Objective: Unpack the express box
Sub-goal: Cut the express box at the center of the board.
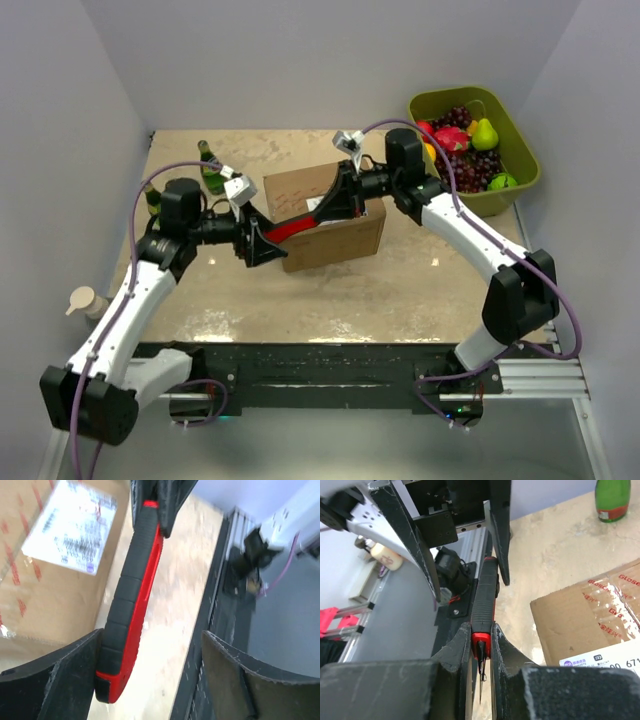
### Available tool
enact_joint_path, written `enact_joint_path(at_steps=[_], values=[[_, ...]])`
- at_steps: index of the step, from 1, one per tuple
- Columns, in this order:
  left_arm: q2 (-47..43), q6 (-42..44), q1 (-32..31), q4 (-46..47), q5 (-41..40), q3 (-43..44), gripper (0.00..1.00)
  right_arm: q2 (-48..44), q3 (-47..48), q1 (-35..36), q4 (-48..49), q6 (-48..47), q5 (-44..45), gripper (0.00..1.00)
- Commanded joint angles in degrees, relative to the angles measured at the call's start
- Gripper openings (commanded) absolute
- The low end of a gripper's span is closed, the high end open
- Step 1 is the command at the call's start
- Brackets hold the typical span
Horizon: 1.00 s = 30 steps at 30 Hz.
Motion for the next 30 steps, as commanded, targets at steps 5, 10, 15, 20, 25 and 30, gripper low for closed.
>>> enact_joint_path(at_steps=[5, 10, 15, 20, 25, 30], values=[[-1.3, -38.8, 0.5, 58.2, 1.5, -18.8, 0.87, 0.4, 2.0, -0.9, 9.1, 15.4, -1.7, 0.00], [3.6, -47.8, 0.8, 76.4, -0.7, -22.5, 0.85, 3.0, 8.1, -1.0, 1.4, 10.6, -2.9, 0.00], [4.5, -53.6, 0.8, 85.7, 2.6, -23.2, 0.75, 3.3, 7.7, -0.9, -2.1, 9.2, -2.1, 0.00], [4.6, -53.8, 1.2, 86.0, 2.3, -24.5, 0.65, 3.0, 6.9, -1.0, -2.4, 8.7, -1.8, 0.00], [5.9, -53.9, 1.2, 85.2, 2.2, -24.6, 0.60, 2.9, 7.1, -0.9, -2.0, 8.7, -2.0, 0.00], [8.5, -55.3, 1.2, 87.3, 1.2, -24.2, 0.59, 2.2, 6.3, -0.9, -1.1, 9.3, -1.9, 0.00]])
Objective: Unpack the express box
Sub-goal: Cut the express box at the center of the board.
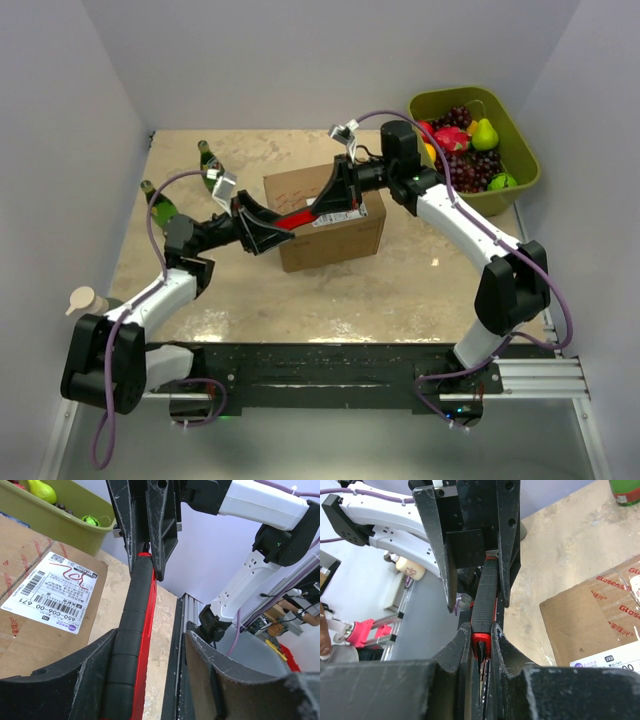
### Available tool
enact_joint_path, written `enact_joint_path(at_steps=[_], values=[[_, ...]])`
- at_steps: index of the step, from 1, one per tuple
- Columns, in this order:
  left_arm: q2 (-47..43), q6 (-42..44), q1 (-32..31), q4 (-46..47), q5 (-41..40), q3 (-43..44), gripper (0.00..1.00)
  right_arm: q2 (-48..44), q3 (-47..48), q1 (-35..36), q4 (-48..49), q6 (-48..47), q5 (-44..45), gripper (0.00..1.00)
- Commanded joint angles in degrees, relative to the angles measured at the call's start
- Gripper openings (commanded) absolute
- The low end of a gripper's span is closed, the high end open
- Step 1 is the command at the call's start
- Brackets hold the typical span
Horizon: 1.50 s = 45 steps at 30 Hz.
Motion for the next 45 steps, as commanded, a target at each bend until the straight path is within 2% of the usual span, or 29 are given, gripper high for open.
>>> enact_joint_path(at_steps=[1, 16, 19, 22, 25, 26, 38, 42, 45], values=[[2.1, -2.2, 0.2, 5.4, -0.4, 0.8, 0.59, -1.6, 0.6, -0.2, 1.0, 0.0, 0.2, 0.00], [6.3, -4.4, 0.0, 9.6, 0.9, 3.5, 0.47, -2.3, -0.8, 0.6, 2.8, 1.3, 0.8, 0.00], [6.7, -4.8, 0.0, 10.2, 1.3, 4.2, 0.42, -2.4, -1.3, 1.1, 3.0, 1.3, 1.0, 0.00], [7.2, -5.0, -0.1, 11.0, 1.8, 4.9, 0.33, -2.6, -1.8, 1.3, 3.1, 1.4, 1.5, 0.00], [7.5, -5.0, -0.1, 11.7, 2.3, 5.4, 0.15, -2.8, -2.1, 1.4, 3.0, 1.2, 1.6, 0.00], [7.2, -4.9, -0.1, 10.8, 1.9, 5.6, 0.00, -2.8, -2.4, 1.5, 3.0, 1.2, 1.7, 0.00], [4.1, -3.7, 2.4, 6.2, 4.5, 6.8, 0.00, -3.9, -6.6, 1.5, 4.8, 0.7, 3.2, 0.00], [4.2, -3.7, 3.6, 3.9, 3.1, 8.0, 0.00, -3.8, -7.3, 1.5, 5.4, 1.2, 3.4, 0.00], [4.7, -3.9, 3.7, 1.4, 2.3, 8.8, 0.10, -3.8, -7.2, 1.6, 6.1, 1.5, 3.3, 0.00]])
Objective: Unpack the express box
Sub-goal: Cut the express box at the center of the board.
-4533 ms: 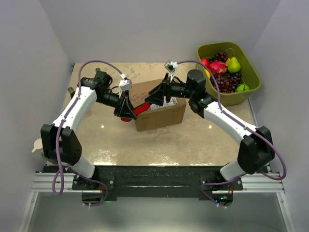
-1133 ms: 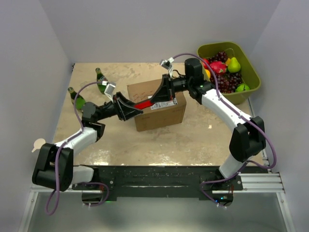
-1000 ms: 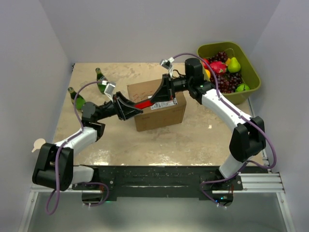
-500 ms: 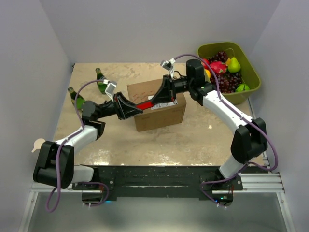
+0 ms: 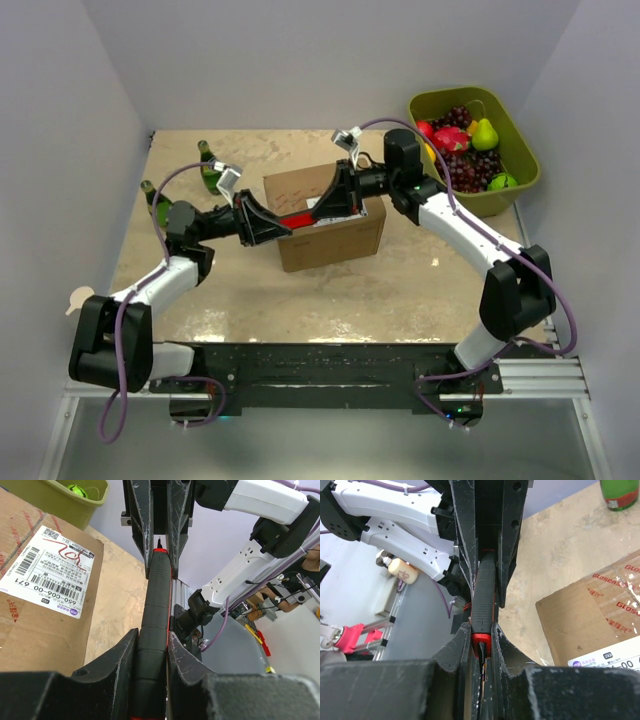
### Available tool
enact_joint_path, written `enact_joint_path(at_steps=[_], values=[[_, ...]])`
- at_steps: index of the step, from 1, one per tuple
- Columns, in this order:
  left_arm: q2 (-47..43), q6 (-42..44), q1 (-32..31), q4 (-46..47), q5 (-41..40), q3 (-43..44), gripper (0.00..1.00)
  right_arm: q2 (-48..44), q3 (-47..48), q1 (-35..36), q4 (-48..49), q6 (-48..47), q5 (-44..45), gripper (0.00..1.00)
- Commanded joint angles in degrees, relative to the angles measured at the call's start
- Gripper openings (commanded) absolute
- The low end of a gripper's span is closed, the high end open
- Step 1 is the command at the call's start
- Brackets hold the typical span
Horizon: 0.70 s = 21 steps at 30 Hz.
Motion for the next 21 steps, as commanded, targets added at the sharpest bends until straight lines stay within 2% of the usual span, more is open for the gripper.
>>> enact_joint_path(at_steps=[1, 3, 4, 9, 12, 14, 15, 16, 17, 19, 20, 21], values=[[-1.8, -0.1, 1.2, 1.8, -5.3, 4.8, 0.16, -1.3, -1.1, 0.8, -0.2, 0.4, 1.5, 0.00], [-1.8, -0.4, 1.1, 1.2, -5.6, 4.7, 0.25, -1.3, -1.0, 0.9, 0.0, 0.7, 1.5, 0.00], [-1.6, -0.5, 1.1, 0.6, -5.9, 4.6, 0.26, -1.3, -1.0, 0.9, 0.1, 0.8, 1.6, 0.00], [-1.4, -1.8, 1.1, 3.6, -5.2, 3.9, 0.16, -1.4, -1.6, 1.0, 0.0, 0.8, 2.0, 0.00], [-1.2, -3.1, 1.0, 7.4, -3.9, 4.1, 0.00, -1.2, -1.6, 1.1, -1.2, 0.3, 3.2, 0.00], [-1.3, -3.2, 1.0, 5.6, -3.5, 5.1, 0.00, -1.0, -1.4, 1.3, -1.4, -0.1, 3.2, 0.00], [-1.4, -2.6, 1.4, 3.9, -3.8, 5.6, 0.00, -0.9, -1.1, 1.2, -1.3, -0.1, 3.3, 0.05], [-1.8, -2.4, 1.9, -1.0, -4.3, 6.3, 0.00, -0.8, 0.5, 0.9, -1.1, 0.0, 4.5, 0.18], [-1.9, -2.0, 2.4, -3.4, -4.2, 6.5, 0.00, -0.7, 2.1, 0.5, -1.1, -0.6, 4.8, 0.40], [-2.6, -1.9, 5.1, -6.6, -3.0, 6.1, 0.00, 0.6, 8.4, -1.4, -1.0, -0.6, 5.0, 0.54], [-2.8, -1.8, 5.9, -8.2, -2.2, 6.0, 0.00, 1.0, 10.8, -2.1, -1.1, -0.6, 5.6, 0.79], [-3.1, -2.2, 7.6, -9.5, -1.5, 5.8, 0.00, 1.5, 13.1, -3.5, -1.3, -0.6, 6.0, 0.82]])
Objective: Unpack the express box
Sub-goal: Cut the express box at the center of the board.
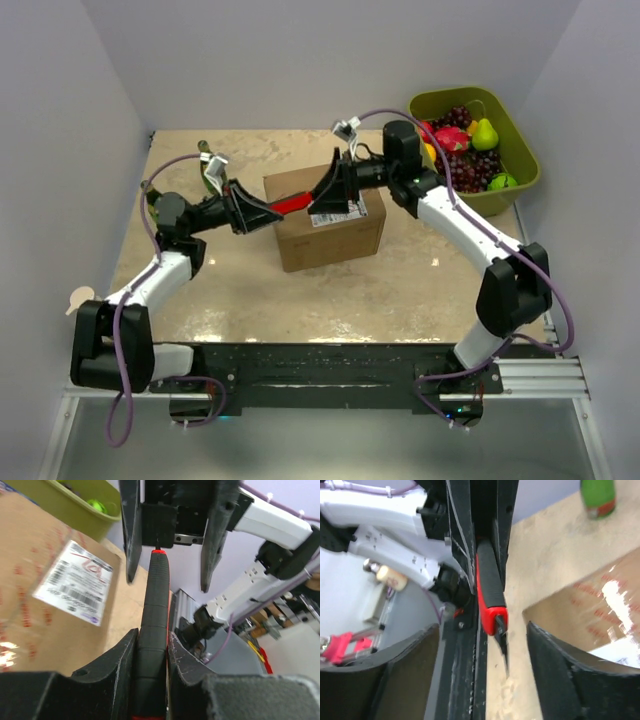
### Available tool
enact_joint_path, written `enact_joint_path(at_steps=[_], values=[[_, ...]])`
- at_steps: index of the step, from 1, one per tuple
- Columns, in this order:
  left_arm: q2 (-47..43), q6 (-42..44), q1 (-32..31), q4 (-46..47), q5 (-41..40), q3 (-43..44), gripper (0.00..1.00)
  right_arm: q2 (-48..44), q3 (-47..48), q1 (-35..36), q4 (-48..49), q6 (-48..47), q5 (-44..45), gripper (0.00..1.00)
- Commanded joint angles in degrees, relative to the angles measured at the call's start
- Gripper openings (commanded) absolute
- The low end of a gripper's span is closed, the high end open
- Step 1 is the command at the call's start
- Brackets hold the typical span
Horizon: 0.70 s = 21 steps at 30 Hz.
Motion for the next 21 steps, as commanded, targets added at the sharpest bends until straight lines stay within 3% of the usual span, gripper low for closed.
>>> enact_joint_path(at_steps=[1, 3, 7, 10, 15, 17, 19, 21], values=[[-3.8, -1.6, 5.3, -5.8, 0.5, 1.6, 0.00, 1.5, 14.6, -3.7, -0.4, -1.2, 3.2, 0.88], [-5.6, 0.1, 6.8, -10.2, 1.1, 1.5, 0.00, 3.6, 18.3, -5.1, -1.7, -2.2, 4.8, 0.99], [-8.5, 14.3, 8.5, -44.8, 0.2, 9.2, 0.00, 6.4, 21.4, -6.5, -4.7, -5.8, 8.1, 0.99], [-8.8, 21.1, 12.3, -57.8, 0.7, 12.6, 0.00, 8.0, 20.7, -6.4, -11.4, -15.0, 14.7, 0.99], [-5.6, 21.9, 23.6, -65.6, 6.9, 14.2, 0.00, 10.0, 18.5, -3.4, -19.0, -27.8, 23.3, 0.99], [-3.4, 25.5, 27.4, -72.3, 7.5, 15.9, 0.00, 9.9, 18.1, -1.3, -21.4, -33.8, 34.4, 0.99], [-2.7, 25.3, 29.1, -74.1, 7.4, 16.0, 0.00, 8.3, 15.1, 1.6, -20.7, -38.0, 41.5, 0.99], [-2.7, 22.1, 29.8, -72.3, 7.1, 14.2, 0.00, 6.2, 9.0, 3.3, -14.0, -38.7, 45.2, 0.99]])
